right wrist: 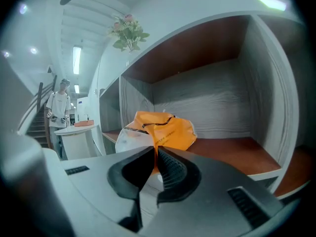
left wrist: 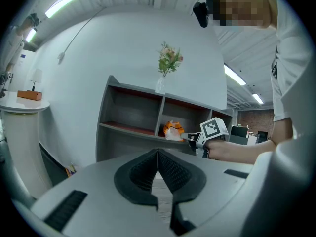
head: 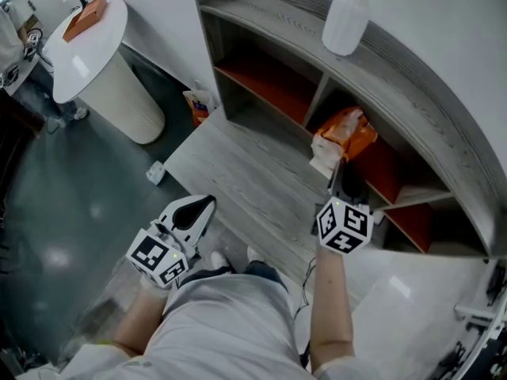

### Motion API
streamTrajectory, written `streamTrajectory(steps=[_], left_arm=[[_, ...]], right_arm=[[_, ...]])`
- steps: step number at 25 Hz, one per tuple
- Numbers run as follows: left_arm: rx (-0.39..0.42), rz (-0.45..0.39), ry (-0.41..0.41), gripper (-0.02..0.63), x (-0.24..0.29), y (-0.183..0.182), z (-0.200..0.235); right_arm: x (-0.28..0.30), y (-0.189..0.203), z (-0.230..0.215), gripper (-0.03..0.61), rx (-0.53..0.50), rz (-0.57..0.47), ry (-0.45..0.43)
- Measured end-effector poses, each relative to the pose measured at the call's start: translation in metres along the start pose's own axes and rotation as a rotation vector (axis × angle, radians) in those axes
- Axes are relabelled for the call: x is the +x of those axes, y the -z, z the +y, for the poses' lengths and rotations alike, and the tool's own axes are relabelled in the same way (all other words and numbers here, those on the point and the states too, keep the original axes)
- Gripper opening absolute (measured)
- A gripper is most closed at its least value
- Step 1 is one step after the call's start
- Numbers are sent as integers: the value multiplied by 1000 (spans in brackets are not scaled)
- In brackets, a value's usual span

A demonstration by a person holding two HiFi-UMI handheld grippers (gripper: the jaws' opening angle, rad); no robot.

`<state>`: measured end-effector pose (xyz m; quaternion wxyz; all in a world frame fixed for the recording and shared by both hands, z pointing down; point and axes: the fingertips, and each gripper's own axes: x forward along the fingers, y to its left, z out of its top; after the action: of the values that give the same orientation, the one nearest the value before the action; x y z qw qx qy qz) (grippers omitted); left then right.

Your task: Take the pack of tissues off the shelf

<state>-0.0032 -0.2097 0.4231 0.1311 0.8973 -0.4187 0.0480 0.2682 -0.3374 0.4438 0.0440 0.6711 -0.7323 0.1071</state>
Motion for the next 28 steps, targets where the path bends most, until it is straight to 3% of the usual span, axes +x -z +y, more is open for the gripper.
streamTrajectory(steps=[18, 28], left_arm=[[-6, -45, 33, 18, -14, -4, -8], [-7, -64, -4, 18, -35, -2, 5]], right_arm=[[-56, 3, 50, 20, -13, -8, -63], [-66, 21, 113, 20, -25, 18, -176]])
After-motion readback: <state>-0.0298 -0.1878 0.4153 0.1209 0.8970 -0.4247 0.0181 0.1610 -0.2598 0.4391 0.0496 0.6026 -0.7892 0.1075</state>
